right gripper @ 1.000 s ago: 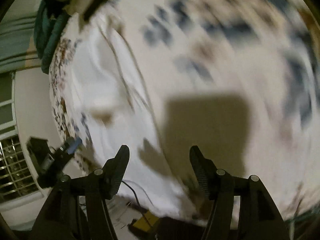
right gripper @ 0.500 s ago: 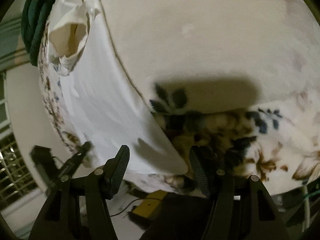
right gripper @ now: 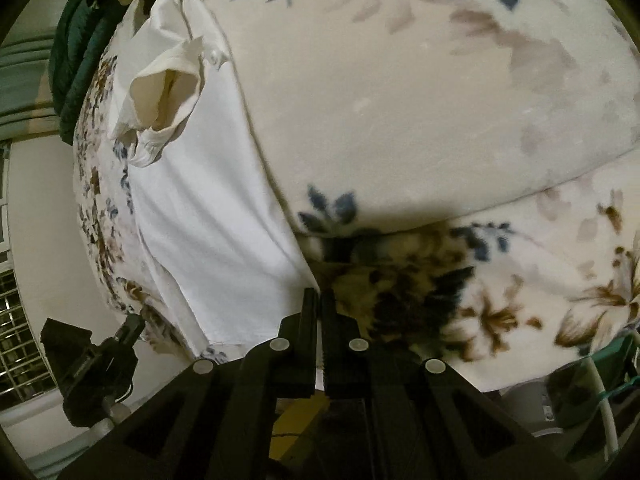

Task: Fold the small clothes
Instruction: 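Smooth the folded shirt strip with the left gripper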

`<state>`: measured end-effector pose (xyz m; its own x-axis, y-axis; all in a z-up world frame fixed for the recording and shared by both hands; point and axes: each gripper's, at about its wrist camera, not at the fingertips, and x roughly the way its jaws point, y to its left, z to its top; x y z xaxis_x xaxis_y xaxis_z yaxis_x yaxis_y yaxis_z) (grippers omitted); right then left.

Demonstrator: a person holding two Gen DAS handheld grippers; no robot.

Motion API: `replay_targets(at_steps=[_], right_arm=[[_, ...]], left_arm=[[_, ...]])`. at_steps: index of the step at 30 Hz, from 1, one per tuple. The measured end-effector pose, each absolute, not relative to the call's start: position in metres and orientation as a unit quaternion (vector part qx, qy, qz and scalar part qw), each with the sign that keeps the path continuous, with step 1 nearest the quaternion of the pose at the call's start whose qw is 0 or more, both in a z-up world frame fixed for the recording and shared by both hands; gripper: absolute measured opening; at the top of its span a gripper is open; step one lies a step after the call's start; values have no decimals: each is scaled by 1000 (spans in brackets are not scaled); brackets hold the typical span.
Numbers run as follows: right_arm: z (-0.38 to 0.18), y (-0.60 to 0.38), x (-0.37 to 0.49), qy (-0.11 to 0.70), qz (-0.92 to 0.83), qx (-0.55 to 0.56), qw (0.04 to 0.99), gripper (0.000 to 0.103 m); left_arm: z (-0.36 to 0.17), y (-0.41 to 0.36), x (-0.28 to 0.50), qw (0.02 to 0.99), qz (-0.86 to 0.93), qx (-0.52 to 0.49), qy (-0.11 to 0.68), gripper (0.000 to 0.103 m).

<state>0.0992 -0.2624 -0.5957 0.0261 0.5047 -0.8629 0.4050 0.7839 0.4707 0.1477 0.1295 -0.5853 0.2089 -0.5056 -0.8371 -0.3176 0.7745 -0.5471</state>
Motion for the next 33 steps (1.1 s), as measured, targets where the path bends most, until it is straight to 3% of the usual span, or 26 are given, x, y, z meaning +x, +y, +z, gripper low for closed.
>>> replay_targets(at_steps=[4, 6, 9, 10, 12, 14, 16, 18, 19, 20, 21, 22, 23, 28, 33], right_arm=[[-606, -265, 108, 714, 42, 311, 626, 2], [-608, -262, 113, 725, 50, 297, 620, 7], [-611, -266, 111, 727, 63, 306, 611, 40], [-613, -266, 110, 725, 64, 315, 609, 50], [-618, -267, 108, 725, 66, 329, 601, 50], [-624, -270, 106, 729, 67, 332, 594, 50], [-628, -265, 108, 731, 71, 331, 593, 50], [-632, -259, 110, 733, 76, 327, 591, 50], [-635, -256, 111, 735, 76, 323, 592, 50], [-636, -253, 112, 735, 74, 318, 594, 49], [-637, -250, 112, 734, 70, 312, 599, 43], [-635, -245, 113, 730, 63, 307, 607, 21], [-634, -243, 113, 729, 61, 302, 612, 13], [-625, -245, 110, 719, 52, 291, 629, 3], [-613, -259, 102, 704, 52, 339, 622, 2]], left_arm=[[-610, 131, 145, 673, -68, -335, 656, 3], [-614, 129, 144, 666, -66, -336, 663, 5], [-610, 123, 145, 668, -76, -356, 649, 16], [-607, 125, 144, 670, -78, -358, 646, 20], [-601, 123, 144, 673, -82, -365, 638, 28], [-594, 120, 145, 679, -87, -372, 627, 50], [-591, 112, 149, 695, -86, -349, 623, 65], [-601, 98, 153, 701, -79, -300, 643, 64], [-605, 94, 155, 704, -75, -283, 647, 58], [-610, 92, 154, 708, -74, -272, 647, 25], [-614, 88, 154, 703, -80, -274, 651, 1], [-616, 84, 155, 696, -90, -279, 656, 1], [-610, 81, 154, 703, -98, -281, 646, 1], [-592, 81, 150, 695, -132, -341, 620, 1], [-576, 104, 143, 658, -152, -471, 567, 1]])
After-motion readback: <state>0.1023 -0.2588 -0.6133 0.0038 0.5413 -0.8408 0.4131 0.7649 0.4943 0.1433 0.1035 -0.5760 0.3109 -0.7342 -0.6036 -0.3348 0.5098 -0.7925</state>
